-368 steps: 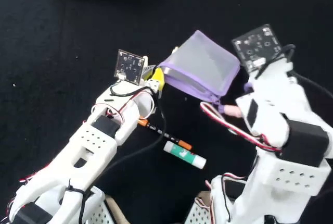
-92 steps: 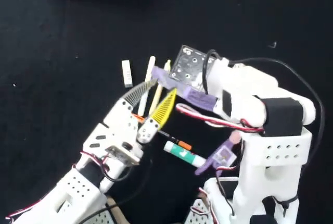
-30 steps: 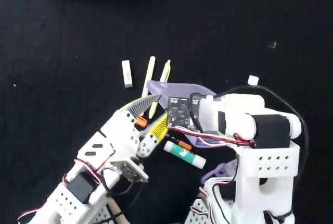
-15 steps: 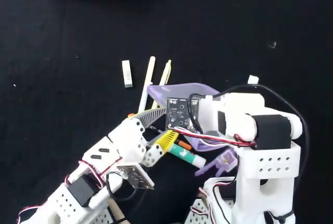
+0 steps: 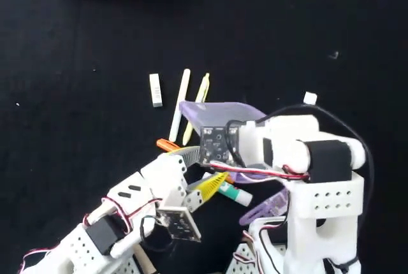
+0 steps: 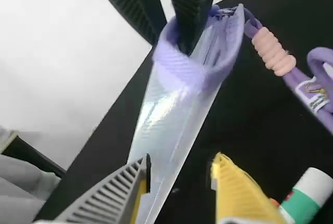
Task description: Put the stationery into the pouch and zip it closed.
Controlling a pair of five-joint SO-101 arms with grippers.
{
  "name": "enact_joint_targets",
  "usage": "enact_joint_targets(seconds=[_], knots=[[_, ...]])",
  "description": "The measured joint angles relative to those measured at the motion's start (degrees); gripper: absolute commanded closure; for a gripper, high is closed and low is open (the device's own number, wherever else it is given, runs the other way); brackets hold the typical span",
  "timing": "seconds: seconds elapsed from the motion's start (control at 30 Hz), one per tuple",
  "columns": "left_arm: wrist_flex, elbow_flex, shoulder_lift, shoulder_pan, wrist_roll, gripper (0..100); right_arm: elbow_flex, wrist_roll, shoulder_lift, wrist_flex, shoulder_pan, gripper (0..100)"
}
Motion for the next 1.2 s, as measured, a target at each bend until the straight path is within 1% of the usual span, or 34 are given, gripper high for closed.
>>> enact_joint_targets(seconds=[0.13, 0.3, 0.47, 0.57, 0.7, 0.83, 1.0, 1.2], knots=[[-3.69, 0.00, -0.09, -1.05, 0.00, 78, 3.34, 0.62, -4.48, 0.00, -1.49, 98.7], [-4.66, 0.00, -0.09, -2.37, 0.00, 78, 5.89, 1.76, -9.85, 0.00, -1.49, 98.7], [-4.66, 0.00, -0.09, -2.37, -0.09, 78, 6.07, 1.85, -10.20, 0.00, -1.49, 98.7], [-4.66, 0.00, 0.00, -2.37, -0.88, 79, 6.07, 1.85, -7.65, 0.00, -1.49, 98.7], [-4.66, 0.00, 0.00, -0.79, -5.19, 79, 6.07, 1.85, -5.27, 0.00, -1.49, 98.7], [-4.66, 0.00, 0.00, -0.18, -6.95, 78, 6.07, 2.55, -4.92, 0.00, -1.49, 98.7], [-4.66, 0.00, 0.00, 1.93, -12.04, 79, 6.68, 3.78, -4.92, 0.00, -2.29, 98.7], [-4.66, 0.00, 0.00, 2.46, -13.36, 79, 7.82, 3.78, -4.92, 0.00, -4.13, 98.7]])
